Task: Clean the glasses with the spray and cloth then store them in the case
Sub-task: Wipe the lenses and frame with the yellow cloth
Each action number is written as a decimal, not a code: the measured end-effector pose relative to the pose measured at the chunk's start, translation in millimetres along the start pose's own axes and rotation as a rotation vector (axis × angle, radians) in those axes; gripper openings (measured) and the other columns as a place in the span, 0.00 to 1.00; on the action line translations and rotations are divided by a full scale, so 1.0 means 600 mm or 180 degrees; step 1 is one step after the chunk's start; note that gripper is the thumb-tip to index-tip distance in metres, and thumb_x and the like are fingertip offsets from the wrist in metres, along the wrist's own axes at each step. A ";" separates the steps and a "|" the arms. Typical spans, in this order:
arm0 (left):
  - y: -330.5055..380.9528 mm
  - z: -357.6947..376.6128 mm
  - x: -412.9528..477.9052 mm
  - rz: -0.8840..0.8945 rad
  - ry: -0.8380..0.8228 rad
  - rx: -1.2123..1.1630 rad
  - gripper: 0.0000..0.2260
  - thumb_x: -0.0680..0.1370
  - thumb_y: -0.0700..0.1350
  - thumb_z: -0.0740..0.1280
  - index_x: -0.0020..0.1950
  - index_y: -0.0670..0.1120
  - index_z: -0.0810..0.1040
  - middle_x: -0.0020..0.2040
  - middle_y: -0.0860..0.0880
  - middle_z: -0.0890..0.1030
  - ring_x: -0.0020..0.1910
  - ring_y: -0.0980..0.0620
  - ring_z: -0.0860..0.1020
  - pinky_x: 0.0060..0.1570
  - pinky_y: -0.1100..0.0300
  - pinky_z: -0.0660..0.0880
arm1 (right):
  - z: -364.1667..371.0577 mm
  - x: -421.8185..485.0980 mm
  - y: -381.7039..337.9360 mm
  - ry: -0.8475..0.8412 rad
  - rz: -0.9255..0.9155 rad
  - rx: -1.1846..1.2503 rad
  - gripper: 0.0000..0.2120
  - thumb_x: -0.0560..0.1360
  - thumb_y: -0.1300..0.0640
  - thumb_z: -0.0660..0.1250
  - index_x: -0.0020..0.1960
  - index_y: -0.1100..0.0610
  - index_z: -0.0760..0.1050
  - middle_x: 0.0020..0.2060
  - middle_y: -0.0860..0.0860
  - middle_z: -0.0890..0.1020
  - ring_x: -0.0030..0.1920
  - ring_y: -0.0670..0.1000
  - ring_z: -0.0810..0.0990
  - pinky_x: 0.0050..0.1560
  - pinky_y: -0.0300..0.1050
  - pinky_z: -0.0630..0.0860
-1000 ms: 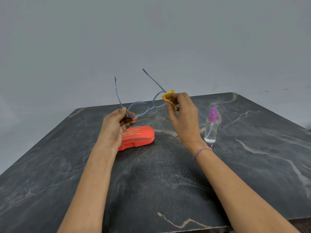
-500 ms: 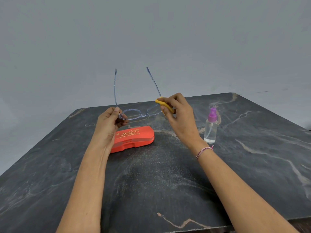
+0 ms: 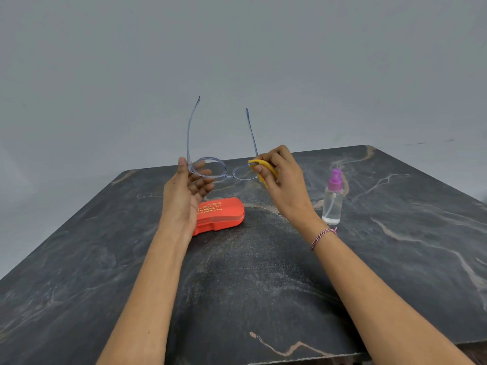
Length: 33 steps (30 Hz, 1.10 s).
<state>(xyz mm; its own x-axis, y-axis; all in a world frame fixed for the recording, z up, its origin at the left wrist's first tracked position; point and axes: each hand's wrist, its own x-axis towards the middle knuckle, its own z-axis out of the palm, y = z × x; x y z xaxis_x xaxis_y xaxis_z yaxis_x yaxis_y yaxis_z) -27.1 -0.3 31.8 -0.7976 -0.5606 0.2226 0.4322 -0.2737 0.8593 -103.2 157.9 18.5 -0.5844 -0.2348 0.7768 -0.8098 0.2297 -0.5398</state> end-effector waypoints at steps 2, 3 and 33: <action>-0.006 0.009 -0.005 0.0030 -0.0127 -0.0120 0.20 0.81 0.55 0.53 0.48 0.42 0.78 0.33 0.51 0.82 0.33 0.57 0.79 0.34 0.65 0.78 | -0.003 0.002 0.000 0.0087 0.0083 0.0046 0.06 0.78 0.61 0.63 0.51 0.62 0.77 0.45 0.47 0.70 0.42 0.34 0.72 0.43 0.26 0.69; -0.009 0.013 -0.007 0.0048 -0.0182 -0.0174 0.22 0.81 0.56 0.51 0.49 0.42 0.78 0.33 0.51 0.81 0.34 0.57 0.80 0.34 0.65 0.78 | -0.004 0.002 -0.001 0.0132 0.0128 0.0084 0.06 0.78 0.61 0.64 0.50 0.62 0.78 0.44 0.47 0.70 0.42 0.33 0.72 0.42 0.25 0.67; -0.035 0.031 -0.033 0.0274 -0.0099 0.0255 0.02 0.72 0.34 0.70 0.42 0.40 0.80 0.31 0.50 0.83 0.32 0.56 0.81 0.36 0.68 0.78 | 0.025 -0.019 -0.021 0.0408 -0.0463 -0.0151 0.07 0.73 0.64 0.69 0.51 0.63 0.76 0.46 0.54 0.77 0.42 0.40 0.72 0.45 0.35 0.73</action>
<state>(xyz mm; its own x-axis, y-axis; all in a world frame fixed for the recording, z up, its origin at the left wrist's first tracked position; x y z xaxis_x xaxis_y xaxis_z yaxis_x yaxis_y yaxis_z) -28.3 31.0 18.1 -0.7723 -0.5544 0.3103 0.4656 -0.1614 0.8702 -87.1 143.8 11.5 -0.4474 -0.1474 0.8821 -0.8802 0.2471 -0.4052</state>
